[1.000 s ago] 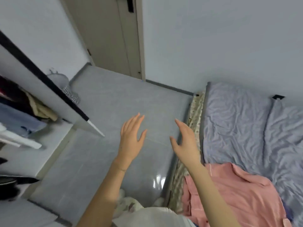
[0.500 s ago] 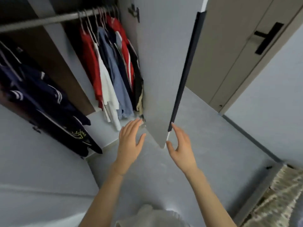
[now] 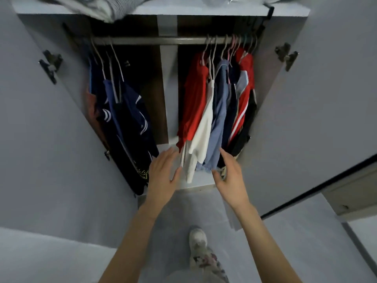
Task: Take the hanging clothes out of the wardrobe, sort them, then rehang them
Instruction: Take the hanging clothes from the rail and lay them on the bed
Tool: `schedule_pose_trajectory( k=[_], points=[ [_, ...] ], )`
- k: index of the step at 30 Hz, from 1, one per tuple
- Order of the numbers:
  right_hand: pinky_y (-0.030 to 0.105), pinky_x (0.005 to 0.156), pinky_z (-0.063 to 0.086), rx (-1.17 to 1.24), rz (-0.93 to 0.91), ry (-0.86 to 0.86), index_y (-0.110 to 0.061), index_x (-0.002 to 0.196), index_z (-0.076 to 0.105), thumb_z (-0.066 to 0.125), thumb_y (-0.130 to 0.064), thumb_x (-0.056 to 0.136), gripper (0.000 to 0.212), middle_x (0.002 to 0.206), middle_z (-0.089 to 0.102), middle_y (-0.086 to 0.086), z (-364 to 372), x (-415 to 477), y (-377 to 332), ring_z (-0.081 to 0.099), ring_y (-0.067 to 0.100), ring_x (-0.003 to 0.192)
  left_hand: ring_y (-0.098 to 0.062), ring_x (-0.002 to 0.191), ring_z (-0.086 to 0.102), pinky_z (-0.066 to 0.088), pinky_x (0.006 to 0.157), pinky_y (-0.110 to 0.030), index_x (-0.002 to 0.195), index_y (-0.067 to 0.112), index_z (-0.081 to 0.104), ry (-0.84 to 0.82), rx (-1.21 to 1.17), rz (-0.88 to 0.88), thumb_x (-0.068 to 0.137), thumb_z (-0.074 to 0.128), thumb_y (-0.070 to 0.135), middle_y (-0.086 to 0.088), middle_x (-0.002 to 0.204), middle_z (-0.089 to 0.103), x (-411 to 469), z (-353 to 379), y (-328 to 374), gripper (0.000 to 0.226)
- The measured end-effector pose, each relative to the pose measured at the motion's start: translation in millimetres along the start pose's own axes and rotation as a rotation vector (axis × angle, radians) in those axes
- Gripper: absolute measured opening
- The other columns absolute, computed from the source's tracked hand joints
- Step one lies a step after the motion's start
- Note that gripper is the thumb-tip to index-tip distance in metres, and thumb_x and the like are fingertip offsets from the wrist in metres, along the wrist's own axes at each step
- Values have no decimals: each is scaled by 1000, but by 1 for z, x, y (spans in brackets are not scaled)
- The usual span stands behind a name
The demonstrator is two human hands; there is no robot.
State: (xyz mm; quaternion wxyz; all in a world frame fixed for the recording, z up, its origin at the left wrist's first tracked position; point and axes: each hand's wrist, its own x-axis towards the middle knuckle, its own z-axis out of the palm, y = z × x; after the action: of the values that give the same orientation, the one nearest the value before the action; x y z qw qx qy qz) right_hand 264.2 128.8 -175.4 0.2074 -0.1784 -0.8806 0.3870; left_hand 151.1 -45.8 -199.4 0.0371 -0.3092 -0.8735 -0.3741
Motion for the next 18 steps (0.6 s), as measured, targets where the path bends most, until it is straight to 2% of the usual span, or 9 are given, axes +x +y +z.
schedule_pose_trajectory(
  k=[3,5,7,9,13,17,18],
  points=[
    [38,115,31,19,-25,-66,-12,148,36,62,-6,92,62,148,41,0,8,51,7,36,15,136,-26,138,40,9,114,-20,141,10,50,48,20,-41,97,60,17,-7,148,46,33,3,-10,45],
    [26,117,24,9,-38,-95,-13,150,34,61,-8,93,63,150,41,3,11,83,13,35,18,139,-23,142,35,13,119,-33,143,13,47,62,1,-100,98,58,21,-4,151,42,56,6,-13,47],
    [9,112,16,8,-49,-128,-13,150,33,60,-10,94,62,150,40,1,13,114,17,33,13,138,-23,144,32,18,120,-48,144,15,45,72,-3,-143,98,57,22,-4,153,39,78,11,-16,49],
    [2,108,13,41,-70,-149,-12,150,34,59,-8,95,60,148,41,1,16,138,19,32,7,136,-24,144,31,21,118,-53,145,14,44,86,-3,-153,97,58,21,-5,153,38,96,15,-19,50],
    [8,112,17,78,-120,-182,-13,150,34,57,-7,96,59,149,40,-1,23,187,19,33,5,137,-26,143,35,28,115,-54,144,11,45,130,-24,-168,96,60,18,-8,152,40,133,18,-27,51],
    [8,113,13,89,-141,-205,-13,152,30,56,-7,97,61,152,34,0,31,236,15,24,2,139,-25,142,36,30,115,-51,144,10,45,169,-16,-176,96,60,18,-8,151,42,163,17,-37,51],
    [11,116,14,87,-147,-193,-12,152,29,56,-7,97,61,154,32,2,34,250,13,23,4,141,-25,142,36,30,115,-51,144,10,46,184,-30,-179,96,61,18,-8,150,42,169,16,-40,51]
  ],
)
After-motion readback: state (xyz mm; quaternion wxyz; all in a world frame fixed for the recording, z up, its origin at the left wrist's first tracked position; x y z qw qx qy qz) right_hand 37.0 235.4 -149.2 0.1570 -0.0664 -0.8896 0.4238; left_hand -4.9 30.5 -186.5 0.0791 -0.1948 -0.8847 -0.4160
